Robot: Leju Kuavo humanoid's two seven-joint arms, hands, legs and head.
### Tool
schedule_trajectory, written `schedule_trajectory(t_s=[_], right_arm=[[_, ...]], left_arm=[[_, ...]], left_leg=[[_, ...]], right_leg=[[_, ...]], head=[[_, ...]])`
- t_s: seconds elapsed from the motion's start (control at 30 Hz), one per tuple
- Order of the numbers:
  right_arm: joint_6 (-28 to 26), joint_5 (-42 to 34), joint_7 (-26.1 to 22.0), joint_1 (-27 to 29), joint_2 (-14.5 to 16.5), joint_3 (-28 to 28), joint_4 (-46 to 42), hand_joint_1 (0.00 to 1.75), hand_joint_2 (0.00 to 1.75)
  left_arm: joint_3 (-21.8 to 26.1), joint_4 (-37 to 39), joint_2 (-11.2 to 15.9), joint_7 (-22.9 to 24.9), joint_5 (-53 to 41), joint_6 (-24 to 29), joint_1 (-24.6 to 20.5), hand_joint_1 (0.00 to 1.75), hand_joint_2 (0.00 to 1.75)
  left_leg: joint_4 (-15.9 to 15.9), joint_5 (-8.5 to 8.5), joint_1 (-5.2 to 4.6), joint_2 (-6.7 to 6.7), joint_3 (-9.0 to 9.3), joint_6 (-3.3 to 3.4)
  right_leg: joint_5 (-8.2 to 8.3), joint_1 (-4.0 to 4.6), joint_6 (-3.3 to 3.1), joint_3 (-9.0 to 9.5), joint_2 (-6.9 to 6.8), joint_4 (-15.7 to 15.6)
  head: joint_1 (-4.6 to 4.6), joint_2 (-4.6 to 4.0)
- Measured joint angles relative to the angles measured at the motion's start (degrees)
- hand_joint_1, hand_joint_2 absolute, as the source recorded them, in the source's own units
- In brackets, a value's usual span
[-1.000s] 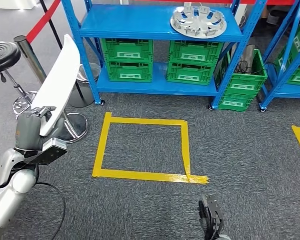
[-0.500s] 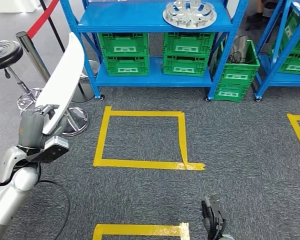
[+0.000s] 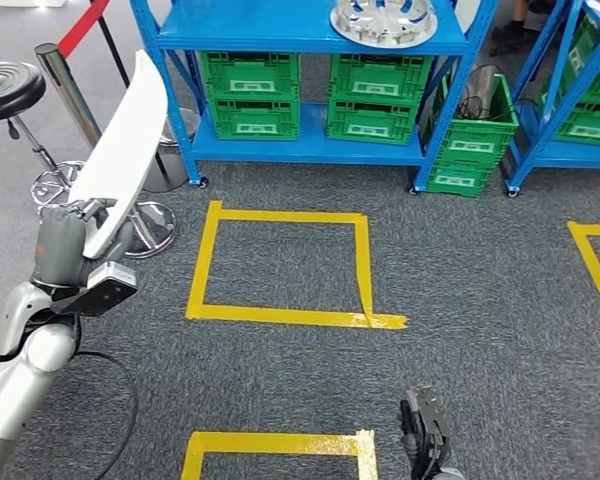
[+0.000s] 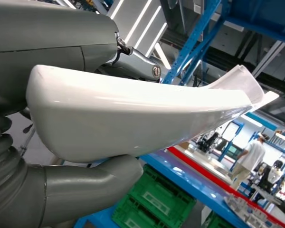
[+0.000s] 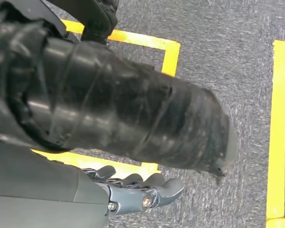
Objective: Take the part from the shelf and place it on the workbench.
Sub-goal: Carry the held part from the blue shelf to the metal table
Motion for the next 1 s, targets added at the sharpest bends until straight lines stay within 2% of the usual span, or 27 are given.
schedule_trajectory(t_s=[0.07,0.1,0.13,0.17,0.2,0.27,0.33,0.37,0.4,0.5,0.6,0.67,0.83,1.0], right_arm=[[0.0,0.0,0.01,0.07,0.0,0.0,0.03,0.0,0.0],[0.01,-0.01,0.01,0.15,0.01,0.0,0.07,0.0,0.0],[0.01,-0.01,0.01,0.23,0.01,0.0,0.1,0.0,0.0],[0.01,-0.01,0.01,0.27,0.01,0.0,0.13,0.0,0.0],[0.01,-0.01,0.01,0.25,0.0,0.0,0.14,0.0,0.0],[0.03,-0.11,0.02,0.09,0.0,0.0,0.15,0.0,0.0],[0.19,-0.53,0.13,-0.06,0.01,-0.01,0.15,0.0,0.0],[0.39,-0.88,0.24,-0.02,0.03,-0.02,0.15,0.0,0.0],[0.67,-1.32,0.36,0.07,0.05,-0.07,0.17,0.0,0.0],[1.7,-3.03,0.56,0.29,0.08,-0.65,0.26,0.0,0.0],[2.5,-4.45,0.69,0.3,0.09,-1.61,0.33,0.0,0.0],[2.71,-4.86,0.72,0.3,0.09,-2.02,0.4,0.0,0.0],[2.28,-5.02,1.11,0.27,0.08,-2.84,0.54,0.0,0.0],[1.78,-4.99,1.67,0.23,0.06,-2.97,0.54,0.0,0.0]], left_arm=[[-0.11,0.05,-0.1,-0.01,0.0,-0.01,-0.09,1.75,1.75],[-0.2,0.1,-0.16,-0.01,0.0,-0.01,-0.09,1.75,1.75],[-0.32,0.2,-0.19,-0.01,0.0,-0.02,-0.08,1.75,1.75],[-0.45,0.31,-0.21,-0.01,0.0,-0.02,-0.08,1.75,1.75],[-0.57,0.41,-0.23,-0.02,0.0,-0.03,-0.09,1.75,1.75],[-0.76,0.51,-0.25,-0.07,-0.02,-0.03,-0.28,1.75,1.75],[-0.9,0.58,-0.27,-0.21,-0.05,-0.03,-0.65,1.75,1.75],[-0.97,0.63,-0.28,-0.3,-0.07,-0.02,-0.84,1.75,1.75],[-1.04,0.69,-0.28,-0.4,-0.07,-0.02,-0.98,1.75,1.75],[-1.2,0.89,-0.25,-0.63,-0.07,-0.02,-1.34,1.75,1.75],[-1.33,1.02,-0.25,-0.69,-0.07,-0.01,-1.68,1.75,1.75],[-1.36,1.03,-0.25,-0.69,-0.07,-0.01,-1.73,1.75,1.75],[-1.52,1.03,-0.24,-0.64,-0.4,-0.01,-1.87,1.75,1.75],[-2.14,1.05,-0.16,-0.34,-0.71,-0.1,-2.12,1.75,1.75]], left_leg=[[-0.05,0.33,-0.01,0.03,-0.42,0.3],[-0.04,0.46,-0.02,0.03,-0.65,0.29],[-0.01,0.57,0.0,0.03,-0.81,0.22],[0.03,0.67,0.06,0.01,-0.92,0.1],[0.1,0.74,0.15,0.0,-0.97,-0.05],[0.46,0.77,0.2,-0.06,-1.16,-0.58],[0.89,0.97,0.03,-0.15,-1.75,-1.36],[1.03,1.08,-0.08,-0.19,-2.07,-1.47],[1.05,1.28,-0.1,-0.2,-2.31,-1.19],[0.91,1.84,-0.11,-0.16,-2.5,0.32],[0.57,2.29,-0.05,-0.16,-2.47,0.55],[0.33,2.52,0.01,-0.16,-2.48,0.17],[0.02,2.59,0.24,-0.16,-2.52,-1.84],[0.08,2.55,0.2,-0.17,-2.62,-2.3]], right_leg=[[-3.46,-0.33,0.59,-3.25,0.06,6.96],[-4.57,-0.55,0.86,-4.72,0.06,10.17],[-4.67,-0.76,1.11,-5.43,0.05,11.73],[-3.67,-0.97,1.33,-5.1,0.04,11.14],[-1.85,-1.18,1.52,-3.76,0.02,8.55],[1.58,-1.46,1.75,-0.13,0.07,1.16],[2.36,-1.47,1.29,1.76,0.16,-2.85],[2.2,-1.41,1.01,1.86,0.21,-3.27],[2.24,-1.45,0.72,1.83,0.24,-3.36],[2.6,-1.38,0.44,1.53,0.41,-3.42],[2.76,-1.19,0.15,1.4,0.41,-3.4],[2.82,-1.08,0.01,1.29,0.35,-3.37],[2.87,-0.93,-0.11,1.09,0.27,-3.28],[2.92,-0.97,-0.1,1.07,0.21,-3.27]], head=[[0.14,0.0],[0.16,0.0],[0.14,0.0],[0.15,0.0],[0.16,0.0],[0.2,0.0],[0.17,0.0],[0.16,0.0],[0.11,0.0],[0.1,0.0],[0.11,0.0],[0.13,0.0],[0.14,0.0],[0.17,0.0]])
